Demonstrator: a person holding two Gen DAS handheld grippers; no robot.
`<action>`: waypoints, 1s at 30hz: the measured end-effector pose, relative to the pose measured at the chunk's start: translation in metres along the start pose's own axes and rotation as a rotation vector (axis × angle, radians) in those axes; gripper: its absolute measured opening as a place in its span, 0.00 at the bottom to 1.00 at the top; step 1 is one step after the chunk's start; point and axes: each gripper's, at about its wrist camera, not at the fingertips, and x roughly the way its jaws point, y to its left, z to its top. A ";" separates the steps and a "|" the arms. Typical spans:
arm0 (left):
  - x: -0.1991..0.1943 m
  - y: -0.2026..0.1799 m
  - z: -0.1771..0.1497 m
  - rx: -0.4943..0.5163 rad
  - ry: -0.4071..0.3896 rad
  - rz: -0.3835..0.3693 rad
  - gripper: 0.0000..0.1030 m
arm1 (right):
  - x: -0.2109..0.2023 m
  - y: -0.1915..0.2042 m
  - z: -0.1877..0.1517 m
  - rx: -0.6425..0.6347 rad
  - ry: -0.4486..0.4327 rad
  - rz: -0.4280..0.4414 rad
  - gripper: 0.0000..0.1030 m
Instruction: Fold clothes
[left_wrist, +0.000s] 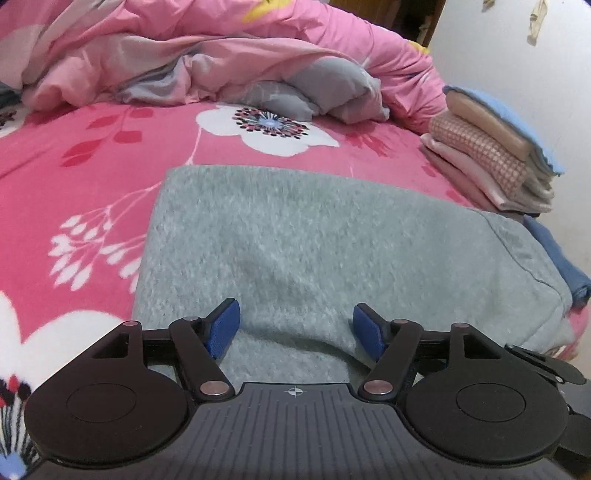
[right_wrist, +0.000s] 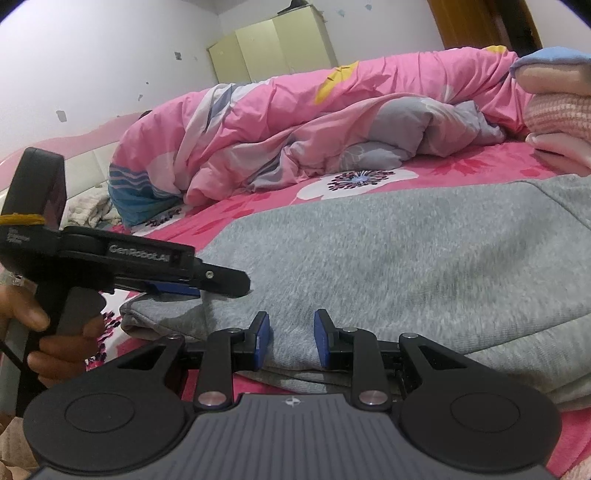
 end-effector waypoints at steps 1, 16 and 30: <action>-0.001 0.000 0.000 -0.005 -0.001 0.000 0.67 | 0.000 0.000 0.000 0.003 0.000 0.000 0.27; -0.009 -0.014 0.000 -0.038 0.033 0.060 0.97 | -0.033 -0.014 0.039 0.063 -0.064 -0.085 0.52; -0.001 -0.033 0.000 -0.007 0.081 0.179 1.00 | -0.003 -0.028 0.019 -0.052 0.078 -0.473 0.99</action>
